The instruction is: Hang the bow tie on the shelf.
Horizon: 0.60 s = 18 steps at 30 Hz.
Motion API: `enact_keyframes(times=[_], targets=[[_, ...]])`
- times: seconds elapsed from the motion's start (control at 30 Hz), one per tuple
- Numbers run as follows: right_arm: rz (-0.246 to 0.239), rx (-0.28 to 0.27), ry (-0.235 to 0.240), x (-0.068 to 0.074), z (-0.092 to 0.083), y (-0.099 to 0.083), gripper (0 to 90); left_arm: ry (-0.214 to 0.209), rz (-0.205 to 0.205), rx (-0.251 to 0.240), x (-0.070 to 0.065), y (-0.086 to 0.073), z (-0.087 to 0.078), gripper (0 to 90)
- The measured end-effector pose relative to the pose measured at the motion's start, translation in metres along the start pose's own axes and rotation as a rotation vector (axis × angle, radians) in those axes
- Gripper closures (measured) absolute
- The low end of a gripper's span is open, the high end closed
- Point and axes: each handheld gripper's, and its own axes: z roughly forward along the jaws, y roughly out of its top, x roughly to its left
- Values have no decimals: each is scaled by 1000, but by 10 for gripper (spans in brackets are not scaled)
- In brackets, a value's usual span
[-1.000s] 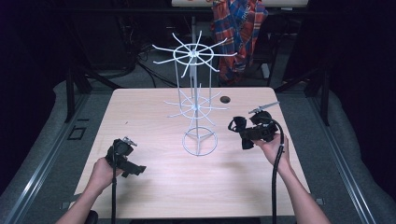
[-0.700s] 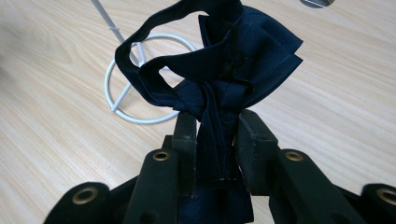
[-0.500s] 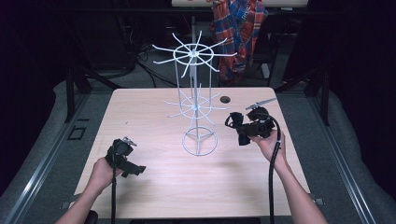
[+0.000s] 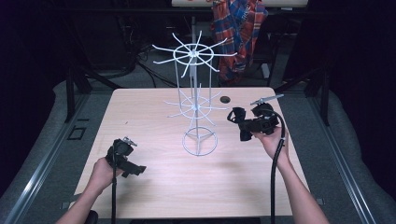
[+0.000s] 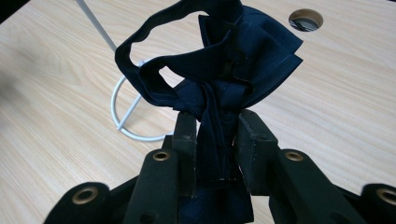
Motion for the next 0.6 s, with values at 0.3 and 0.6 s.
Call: enact_keyframes(times=[0.3, 0.6], targets=[[1, -26, 5, -1, -8, 4, 704, -7, 3, 5, 0, 1, 0, 3], [5, -53, 20, -1, -18, 5, 705, -7, 6, 2, 0, 1, 1, 3]])
